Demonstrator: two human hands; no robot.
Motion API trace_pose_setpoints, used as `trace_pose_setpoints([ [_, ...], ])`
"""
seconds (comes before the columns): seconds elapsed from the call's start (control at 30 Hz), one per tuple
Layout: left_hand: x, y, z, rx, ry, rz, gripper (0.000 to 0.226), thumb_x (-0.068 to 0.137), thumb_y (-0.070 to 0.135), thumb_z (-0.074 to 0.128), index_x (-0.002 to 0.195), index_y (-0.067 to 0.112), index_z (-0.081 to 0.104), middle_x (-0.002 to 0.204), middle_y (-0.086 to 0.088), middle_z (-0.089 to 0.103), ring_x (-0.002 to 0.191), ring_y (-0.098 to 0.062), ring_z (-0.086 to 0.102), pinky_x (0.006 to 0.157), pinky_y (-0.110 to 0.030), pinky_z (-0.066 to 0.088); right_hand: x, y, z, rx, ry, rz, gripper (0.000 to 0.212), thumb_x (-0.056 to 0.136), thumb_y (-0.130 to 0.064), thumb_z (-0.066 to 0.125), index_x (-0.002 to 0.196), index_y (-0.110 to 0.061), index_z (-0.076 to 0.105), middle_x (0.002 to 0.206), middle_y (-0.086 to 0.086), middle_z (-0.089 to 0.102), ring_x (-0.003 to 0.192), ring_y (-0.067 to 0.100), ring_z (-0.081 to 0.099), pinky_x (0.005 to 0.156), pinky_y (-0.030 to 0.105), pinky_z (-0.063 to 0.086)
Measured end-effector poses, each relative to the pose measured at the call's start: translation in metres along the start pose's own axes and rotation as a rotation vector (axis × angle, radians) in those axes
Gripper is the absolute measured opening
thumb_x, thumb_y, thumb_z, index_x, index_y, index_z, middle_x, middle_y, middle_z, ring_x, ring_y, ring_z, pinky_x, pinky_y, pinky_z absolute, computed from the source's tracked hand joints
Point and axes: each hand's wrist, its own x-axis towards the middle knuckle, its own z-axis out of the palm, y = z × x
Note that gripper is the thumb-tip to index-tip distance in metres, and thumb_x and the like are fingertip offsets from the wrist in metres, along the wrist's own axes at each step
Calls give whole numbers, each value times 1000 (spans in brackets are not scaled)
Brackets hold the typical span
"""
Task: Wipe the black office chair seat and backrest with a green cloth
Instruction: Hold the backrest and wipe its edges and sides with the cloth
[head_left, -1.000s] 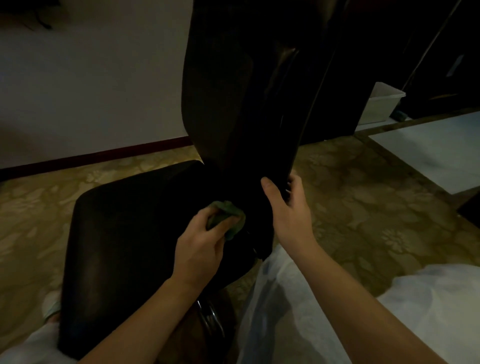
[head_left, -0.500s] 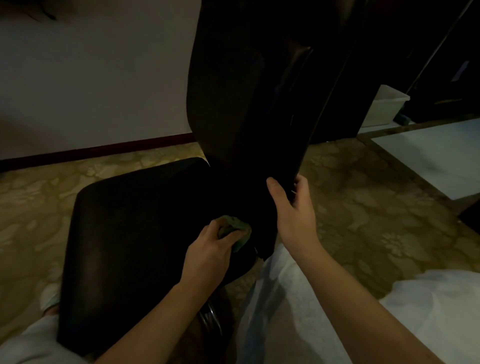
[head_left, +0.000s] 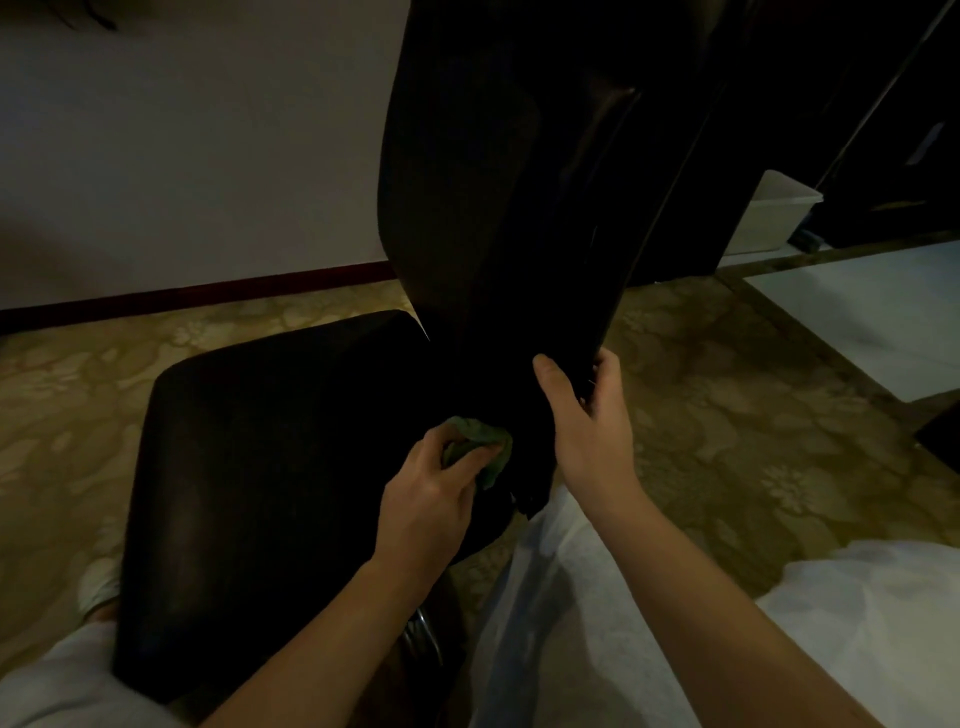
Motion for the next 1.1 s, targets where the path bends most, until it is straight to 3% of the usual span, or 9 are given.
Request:
trace_pose_setpoints([
  [0.2,-14,0,25,6,-76,-65,34,90,8,67,118,25,73,122,-9,58,100,-28,64,61,-37,60,0,2,-2,-113,-21,-29,67,70,-54,78,125,-40,42,126,-14,55,115,6,57,93,36,55],
  [0.4,-12,3,14,-59,23,-60,30,92,11,62,117,21,73,121,-10,60,99,-27,67,68,-34,61,4,4,-7,-120,-41,-27,67,73,-44,81,127,-35,43,127,-12,56,115,7,58,94,39,55],
  [0.5,-6,6,1,-106,88,-55,34,96,22,46,119,21,71,122,-11,59,101,-25,65,74,-30,60,3,5,-7,-112,-38,-34,65,75,-44,80,128,-33,44,125,-13,58,113,5,59,92,39,55],
  [0.67,-3,6,4,-65,97,-51,35,96,24,46,117,20,73,124,-13,60,103,-28,66,73,-34,61,1,5,-4,-85,-38,-52,55,82,-36,76,127,-33,43,124,-11,58,110,2,60,91,34,56],
  [0.87,-10,5,25,-32,22,-74,34,87,6,70,118,21,73,126,-11,60,102,-27,67,71,-34,62,1,4,-5,-54,-54,-66,43,91,-30,67,127,-32,44,122,-10,61,107,2,62,88,27,56],
  [1.0,-13,2,46,29,-79,-115,35,86,11,72,117,26,73,125,-6,62,103,-24,67,73,-32,61,1,3,-5,-18,-62,-57,41,92,-26,65,129,-26,45,121,-8,61,106,2,63,84,22,55],
  [1.1,-13,4,63,98,-144,-119,35,80,11,78,111,28,76,115,-6,65,94,-27,68,65,-31,59,2,0,-8,-1,-85,-45,38,94,-24,62,129,-22,46,119,-7,61,100,-3,63,77,15,52],
])
